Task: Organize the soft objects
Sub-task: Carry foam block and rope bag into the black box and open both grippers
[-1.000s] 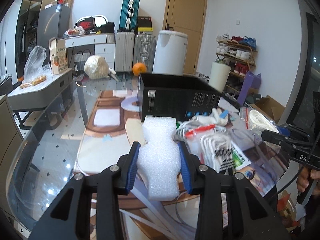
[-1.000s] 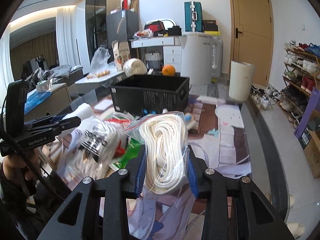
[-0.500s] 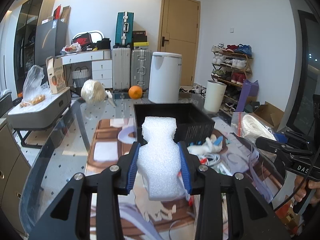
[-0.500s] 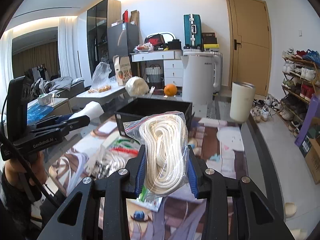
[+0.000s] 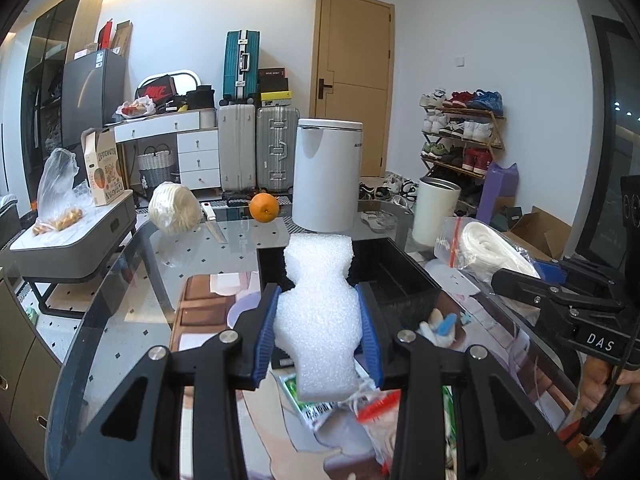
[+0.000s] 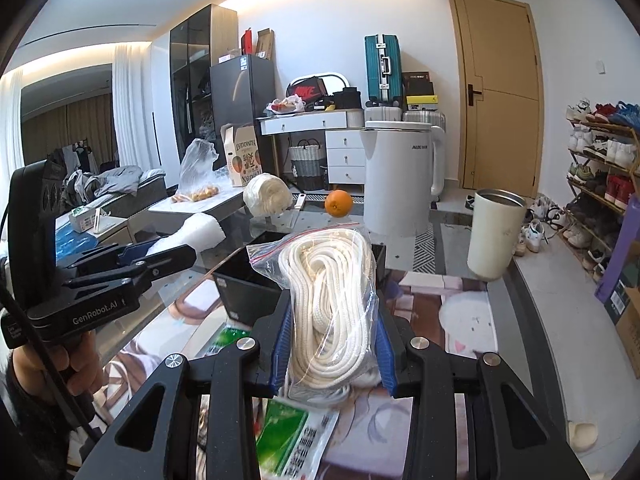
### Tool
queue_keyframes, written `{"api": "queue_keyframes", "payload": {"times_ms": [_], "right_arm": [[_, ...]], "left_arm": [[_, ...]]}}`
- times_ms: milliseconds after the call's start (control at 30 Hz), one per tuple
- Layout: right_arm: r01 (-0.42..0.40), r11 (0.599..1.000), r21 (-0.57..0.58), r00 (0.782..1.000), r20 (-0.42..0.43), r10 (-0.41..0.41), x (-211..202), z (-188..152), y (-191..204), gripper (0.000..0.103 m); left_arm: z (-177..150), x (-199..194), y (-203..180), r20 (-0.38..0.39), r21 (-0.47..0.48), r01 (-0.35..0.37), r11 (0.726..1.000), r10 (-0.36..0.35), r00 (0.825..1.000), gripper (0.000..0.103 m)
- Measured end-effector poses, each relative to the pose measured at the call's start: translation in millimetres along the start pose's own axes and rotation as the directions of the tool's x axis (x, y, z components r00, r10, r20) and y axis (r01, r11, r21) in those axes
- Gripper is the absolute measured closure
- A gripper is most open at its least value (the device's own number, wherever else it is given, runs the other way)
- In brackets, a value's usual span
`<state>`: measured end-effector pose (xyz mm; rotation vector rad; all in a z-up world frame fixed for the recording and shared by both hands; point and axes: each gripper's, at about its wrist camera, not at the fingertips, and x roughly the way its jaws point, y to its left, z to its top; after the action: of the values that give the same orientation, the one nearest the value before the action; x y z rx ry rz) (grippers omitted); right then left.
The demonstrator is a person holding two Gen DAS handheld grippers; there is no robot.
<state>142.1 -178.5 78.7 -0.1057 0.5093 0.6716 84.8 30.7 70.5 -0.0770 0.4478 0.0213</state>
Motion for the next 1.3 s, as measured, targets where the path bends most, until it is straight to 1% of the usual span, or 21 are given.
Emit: {"api": "queue_keyframes", "payload": {"times_ms": [100,200,267,367,567,667,767,867,1100,1200,1300], "right_arm": [[0.005,1.0,-0.013,1.0,-0.001,-0.005,12.3,7.7,-2.2,0.067],[-0.017,1.0,-0.002,1.0,-0.016,0.017,25.4,13.8,-4.0,0.067],[-0.012,1.0,-0.016,1.0,-0.02,0.012,32.8,16.9,-3.2,0.067],[-0.018,1.0,-0.019,0.999,-0.035,0.017,46.3,22.0,-3.6,0.067],[-0.018,0.999,-0.035,0.997,-0.082,0.015,78.1,28.8,-3.2,0.067],[-0.007,0.998,-0.067,0.995,-0.101,0.0,93.0,33.0,-2.4,0.067],[-0.008,0.995,-0.099,0.991,-0.135,-0.006,109.9,36.2,0.0,0.067],[-0.009,0.991,-0.131,0.985,-0.17,-0.014,127.2,35.7,0.7,0.067],[-0.017,0.98,-0.198,0.973,-0.23,-0.03,150.6,36.5,4.3,0.067],[-0.022,0.975,-0.222,0.967,-0.252,-0.035,156.9,35.6,8.5,0.067],[-0.03,0.973,-0.228,0.961,-0.276,-0.035,163.2,34.4,10.8,0.067]], "left_arm": [[7.5,11.3,3.7,-0.005,-0.002,-0.004,1.0,0.004,1.0,0.067],[12.9,21.7,5.2,-0.002,0.003,-0.007,1.0,0.007,1.0,0.067],[15.7,29.0,5.5,-0.008,0.006,-0.012,1.0,0.012,1.0,0.067],[19.1,40.4,6.8,-0.011,0.002,-0.004,1.0,0.004,1.0,0.067],[22.6,62.8,5.8,-0.028,0.01,0.005,1.0,-0.005,1.0,0.067],[21.3,75.6,3.7,-0.042,0.024,0.004,1.0,-0.003,0.999,0.067],[19.1,87.6,3.7,-0.06,0.023,0.008,1.0,-0.007,0.998,0.067],[16.7,97.0,4.6,-0.073,0.033,-0.003,0.999,0.005,0.997,0.067],[11.5,114.0,7.7,-0.119,0.032,0.003,0.999,0.001,0.993,0.067],[7.7,118.7,5.2,-0.146,0.05,0.012,0.999,-0.004,0.989,0.067],[6.9,118.3,0.9,-0.149,0.083,0.002,0.997,0.011,0.989,0.067]]}}
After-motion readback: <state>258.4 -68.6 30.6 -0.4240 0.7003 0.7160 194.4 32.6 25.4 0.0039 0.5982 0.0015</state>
